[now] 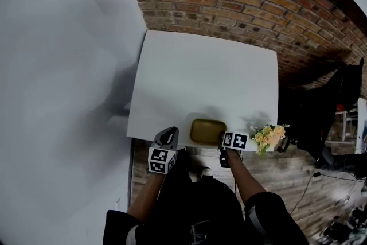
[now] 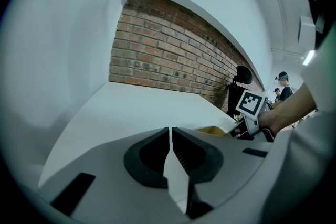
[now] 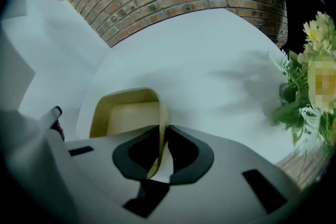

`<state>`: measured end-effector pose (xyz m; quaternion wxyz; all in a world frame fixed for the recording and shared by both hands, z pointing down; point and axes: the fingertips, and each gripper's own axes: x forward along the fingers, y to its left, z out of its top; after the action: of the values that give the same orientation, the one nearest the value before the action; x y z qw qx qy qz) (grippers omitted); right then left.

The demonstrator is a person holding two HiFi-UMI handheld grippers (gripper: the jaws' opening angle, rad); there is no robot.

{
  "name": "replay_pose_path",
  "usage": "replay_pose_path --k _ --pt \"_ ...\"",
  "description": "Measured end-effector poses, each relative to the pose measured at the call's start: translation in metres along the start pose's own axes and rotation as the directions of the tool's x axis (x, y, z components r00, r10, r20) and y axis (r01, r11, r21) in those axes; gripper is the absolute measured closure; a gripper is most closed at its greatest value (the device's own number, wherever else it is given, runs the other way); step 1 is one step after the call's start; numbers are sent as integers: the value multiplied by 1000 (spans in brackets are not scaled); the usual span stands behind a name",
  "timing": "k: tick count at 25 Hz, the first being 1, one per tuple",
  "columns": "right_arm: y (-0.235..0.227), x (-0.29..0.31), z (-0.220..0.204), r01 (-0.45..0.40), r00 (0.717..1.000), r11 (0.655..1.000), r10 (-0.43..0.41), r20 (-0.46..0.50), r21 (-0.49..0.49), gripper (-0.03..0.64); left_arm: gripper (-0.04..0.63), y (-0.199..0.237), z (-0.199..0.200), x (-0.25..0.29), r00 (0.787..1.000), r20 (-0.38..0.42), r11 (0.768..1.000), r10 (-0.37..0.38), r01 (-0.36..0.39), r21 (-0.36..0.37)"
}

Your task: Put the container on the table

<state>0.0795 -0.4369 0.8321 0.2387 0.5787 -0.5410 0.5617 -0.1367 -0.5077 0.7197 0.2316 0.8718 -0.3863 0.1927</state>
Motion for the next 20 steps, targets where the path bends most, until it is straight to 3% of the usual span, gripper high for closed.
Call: replay_pose_path --k 11,20 --pt "-1 -19 12 -6 994 1000 5 107 9 568 566 -10 2 -1 1000 2 1000 -29 29 11" --pt "8 -60 22 -68 960 997 72 270 -24 578 566 -33 13 -1 998 38 998 -56 55 43"
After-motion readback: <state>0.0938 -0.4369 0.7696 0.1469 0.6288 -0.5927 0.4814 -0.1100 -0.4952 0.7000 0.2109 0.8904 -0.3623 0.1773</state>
